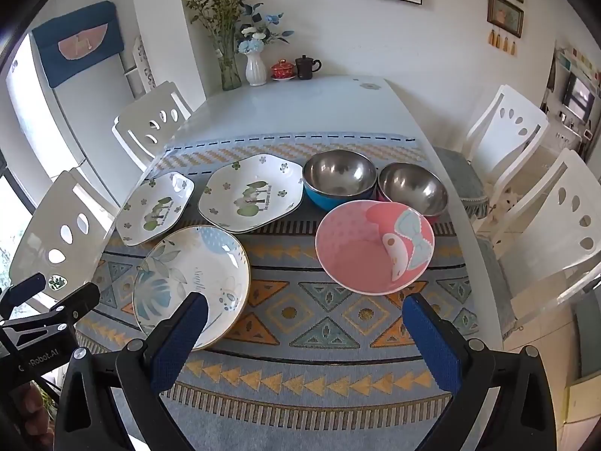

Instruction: Organize plates and bowls

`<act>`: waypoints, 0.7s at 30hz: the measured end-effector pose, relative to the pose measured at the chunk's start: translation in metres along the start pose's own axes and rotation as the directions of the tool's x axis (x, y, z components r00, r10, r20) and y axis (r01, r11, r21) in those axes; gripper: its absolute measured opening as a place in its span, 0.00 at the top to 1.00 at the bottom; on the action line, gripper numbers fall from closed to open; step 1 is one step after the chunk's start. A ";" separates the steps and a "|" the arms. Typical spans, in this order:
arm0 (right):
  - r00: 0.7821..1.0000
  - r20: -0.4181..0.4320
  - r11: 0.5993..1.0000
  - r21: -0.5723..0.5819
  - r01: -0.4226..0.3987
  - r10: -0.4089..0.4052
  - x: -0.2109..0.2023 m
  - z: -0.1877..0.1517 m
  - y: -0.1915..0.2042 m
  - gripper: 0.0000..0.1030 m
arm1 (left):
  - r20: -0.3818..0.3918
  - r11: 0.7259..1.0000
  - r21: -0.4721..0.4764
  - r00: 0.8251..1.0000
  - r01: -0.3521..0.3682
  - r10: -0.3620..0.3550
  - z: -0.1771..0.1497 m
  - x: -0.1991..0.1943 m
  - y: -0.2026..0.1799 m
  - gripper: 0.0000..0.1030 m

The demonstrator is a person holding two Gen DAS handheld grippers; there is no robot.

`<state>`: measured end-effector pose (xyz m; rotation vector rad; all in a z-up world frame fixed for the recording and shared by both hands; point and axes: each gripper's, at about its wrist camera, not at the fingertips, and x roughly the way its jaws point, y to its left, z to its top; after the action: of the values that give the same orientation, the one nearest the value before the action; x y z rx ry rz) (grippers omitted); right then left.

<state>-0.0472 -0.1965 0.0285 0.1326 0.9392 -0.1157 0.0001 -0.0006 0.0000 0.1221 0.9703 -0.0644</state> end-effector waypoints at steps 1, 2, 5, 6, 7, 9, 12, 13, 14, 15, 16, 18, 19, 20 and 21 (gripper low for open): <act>1.000 0.000 1.000 0.002 -0.001 0.001 -0.001 0.000 0.001 0.00 | 0.000 1.000 0.000 1.000 0.000 0.000 0.000 0.000 0.001 0.00; 1.000 0.001 1.000 0.003 0.000 0.000 0.000 0.000 0.003 0.00 | -0.002 1.000 -0.003 1.000 0.003 -0.003 0.000 0.000 0.000 0.00; 1.000 0.001 1.000 0.005 0.001 -0.001 -0.001 0.000 0.007 0.00 | -0.002 1.000 -0.002 1.000 0.002 -0.002 0.000 0.000 0.000 0.00; 1.000 0.001 1.000 0.004 -0.001 0.001 -0.001 0.001 0.006 0.00 | -0.002 1.000 -0.003 1.000 0.002 -0.002 0.000 0.000 0.000 0.00; 1.000 0.002 1.000 0.005 0.000 0.000 0.000 0.000 0.007 0.00 | -0.002 1.000 -0.003 1.000 0.002 -0.002 0.000 0.000 0.000 0.00; 1.000 0.002 1.000 0.004 0.003 -0.003 0.001 0.000 0.009 0.00 | -0.002 1.000 -0.004 1.000 0.004 -0.004 0.000 0.000 -0.001 0.00; 1.000 -0.002 1.000 0.006 0.003 -0.003 0.004 -0.001 0.011 0.00 | -0.002 1.000 -0.008 1.000 0.013 -0.013 -0.001 -0.001 0.002 0.00; 1.000 -0.005 1.000 0.009 0.003 -0.003 0.005 -0.002 0.011 0.00 | -0.004 1.000 -0.009 1.000 0.014 -0.014 -0.002 0.001 -0.005 0.00; 1.000 -0.006 1.000 0.009 0.003 -0.003 0.006 -0.002 0.011 0.00 | -0.006 1.000 -0.009 1.000 0.015 -0.015 -0.002 0.002 -0.004 0.00; 1.000 -0.007 1.000 0.007 0.004 -0.004 0.007 -0.003 0.011 0.00 | -0.006 1.000 -0.009 1.000 0.013 -0.013 -0.003 0.002 -0.003 0.00; 1.000 -0.007 1.000 0.004 0.005 -0.005 0.007 -0.004 0.012 0.00 | -0.008 1.000 -0.009 1.000 0.014 -0.014 -0.003 0.001 -0.003 0.00; 1.000 -0.007 1.000 -0.004 0.005 -0.005 0.008 -0.005 0.014 0.00 | -0.008 1.000 -0.009 1.000 0.017 -0.017 -0.003 0.000 -0.003 0.00; 1.000 -0.007 1.000 -0.007 0.006 -0.006 0.009 -0.006 0.016 0.00 | -0.007 1.000 -0.009 1.000 0.019 -0.019 -0.003 -0.001 -0.003 0.00; 1.000 -0.007 1.000 -0.009 0.006 -0.006 0.008 -0.008 0.015 0.00 | -0.006 1.000 -0.010 1.000 0.018 -0.018 -0.003 -0.001 -0.004 0.00; 1.000 -0.007 1.000 -0.011 0.006 -0.006 0.009 -0.008 0.016 0.00 | -0.005 1.000 -0.010 1.000 0.019 -0.019 -0.003 -0.001 -0.004 0.00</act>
<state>-0.0460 -0.1796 0.0175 0.1197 0.9475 -0.1154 -0.0038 -0.0037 -0.0011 0.1039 0.9771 -0.0762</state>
